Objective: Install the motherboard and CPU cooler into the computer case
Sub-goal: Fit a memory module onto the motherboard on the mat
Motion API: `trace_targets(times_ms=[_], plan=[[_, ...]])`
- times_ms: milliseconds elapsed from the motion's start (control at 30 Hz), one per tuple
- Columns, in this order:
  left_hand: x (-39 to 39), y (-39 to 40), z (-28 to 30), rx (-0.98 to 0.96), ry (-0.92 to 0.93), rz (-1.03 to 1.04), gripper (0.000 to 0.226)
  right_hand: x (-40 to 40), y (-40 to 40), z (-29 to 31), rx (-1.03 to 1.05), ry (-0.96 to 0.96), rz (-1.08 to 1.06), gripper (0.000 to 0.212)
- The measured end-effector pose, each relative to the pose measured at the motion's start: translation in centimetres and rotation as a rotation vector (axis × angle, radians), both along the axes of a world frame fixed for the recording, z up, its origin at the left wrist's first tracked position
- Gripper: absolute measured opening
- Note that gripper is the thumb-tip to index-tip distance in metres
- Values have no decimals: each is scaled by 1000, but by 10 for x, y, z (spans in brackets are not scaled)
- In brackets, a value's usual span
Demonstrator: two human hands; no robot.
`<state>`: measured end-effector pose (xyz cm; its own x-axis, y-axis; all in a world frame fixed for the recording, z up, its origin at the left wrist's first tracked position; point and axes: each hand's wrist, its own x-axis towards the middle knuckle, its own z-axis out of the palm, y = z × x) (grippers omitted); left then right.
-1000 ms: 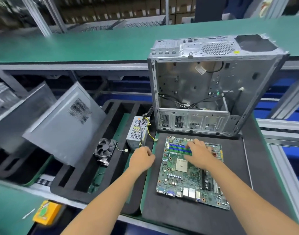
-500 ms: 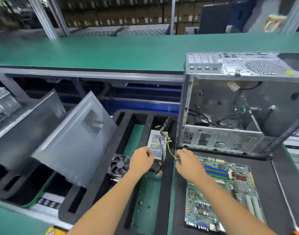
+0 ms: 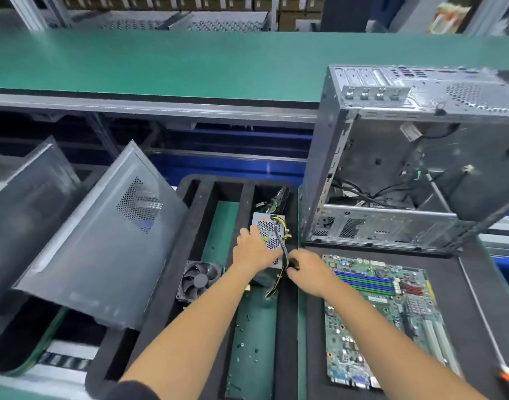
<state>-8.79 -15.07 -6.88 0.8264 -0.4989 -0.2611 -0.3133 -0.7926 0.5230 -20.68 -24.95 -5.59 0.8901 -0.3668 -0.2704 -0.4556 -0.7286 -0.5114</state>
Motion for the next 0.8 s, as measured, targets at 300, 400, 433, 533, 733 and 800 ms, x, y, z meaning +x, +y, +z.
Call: trace_targets(times_ms=[300, 400, 433, 533, 733, 800], plan=[[23, -10, 1, 74, -15, -205, 102, 13, -3, 3, 155, 69, -60, 42], [32, -17, 6, 133, -6, -275, 116, 17, -4, 2, 152, 100, -17, 40], [36, -20, 7, 168, -5, -298, 120, 19, -5, 1, 147, 109, -12, 41], [42, -30, 11, 277, -21, -344, 127, 21, -7, 0, 139, 141, -1, 42], [50, -35, 19, 302, -159, -381, 96, 29, -15, 7, 167, 186, 31, 37], [51, -36, 26, 336, -164, -383, 81, 30, -16, 8, 176, 215, 59, 34]])
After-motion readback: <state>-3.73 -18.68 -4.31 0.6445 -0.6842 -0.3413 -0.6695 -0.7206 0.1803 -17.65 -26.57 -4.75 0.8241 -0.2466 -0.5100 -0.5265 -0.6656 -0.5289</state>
